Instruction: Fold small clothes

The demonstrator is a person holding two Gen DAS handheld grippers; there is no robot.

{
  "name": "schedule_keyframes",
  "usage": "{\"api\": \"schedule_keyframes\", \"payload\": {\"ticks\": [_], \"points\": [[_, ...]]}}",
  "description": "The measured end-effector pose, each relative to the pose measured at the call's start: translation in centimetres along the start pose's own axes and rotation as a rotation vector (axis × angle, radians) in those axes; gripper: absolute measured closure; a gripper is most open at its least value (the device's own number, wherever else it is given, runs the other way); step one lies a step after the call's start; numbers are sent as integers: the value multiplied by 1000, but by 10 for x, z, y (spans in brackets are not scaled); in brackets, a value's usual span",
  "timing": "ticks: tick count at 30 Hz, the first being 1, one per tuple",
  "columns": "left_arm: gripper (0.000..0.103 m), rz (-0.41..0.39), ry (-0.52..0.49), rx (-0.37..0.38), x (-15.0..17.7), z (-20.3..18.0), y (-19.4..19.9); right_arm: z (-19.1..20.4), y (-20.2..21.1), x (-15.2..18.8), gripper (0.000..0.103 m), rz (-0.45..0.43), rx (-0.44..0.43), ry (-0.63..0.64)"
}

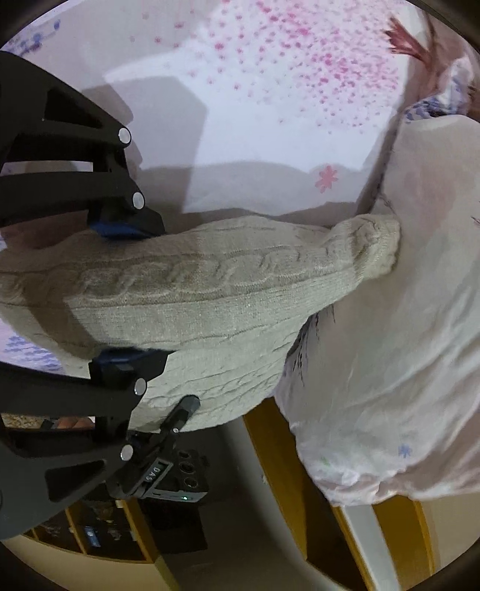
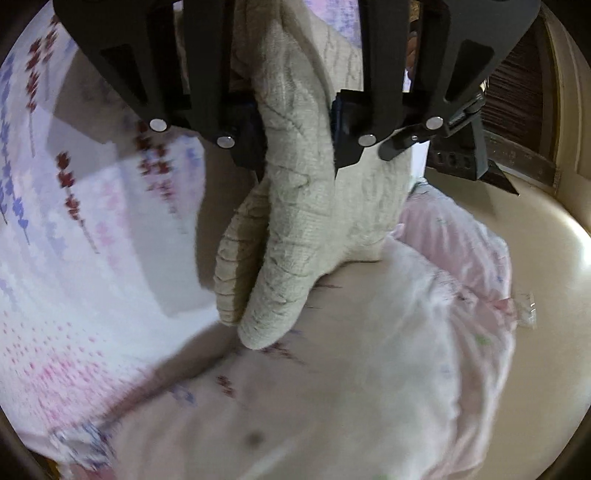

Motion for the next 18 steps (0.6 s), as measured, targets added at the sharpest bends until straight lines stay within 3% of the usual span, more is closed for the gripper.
{"api": "schedule_keyframes", "payload": {"ticks": [5,10,13,14,15,18], "points": [[57,-26,-59,-12,-9,3,45,43,-12,20,76,12,-39,76],[57,-79,-69,-63,-19,25,88,83,-40,51,77,31,-42,229],[54,-91,-44,-140,-22,54,99,94,-74,73,76,68,23,323],[53,-82,-25,-160,-21,63,97,92,-88,81,74,88,95,356],[49,-63,8,-163,-18,74,91,89,-94,83,68,97,119,358],[42,-82,30,-142,-17,78,89,82,-89,77,60,112,99,284]]}}
Point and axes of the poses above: each gripper's, at about its wrist camera, not at the fingertips, and y roughly against the way its jaws point, z to its left, x to its underside, the point moved 4 cm from there along -y, roughly the way its jaws point, and after that the axes turned 11 degrees about -z, right-handed, at the moved point
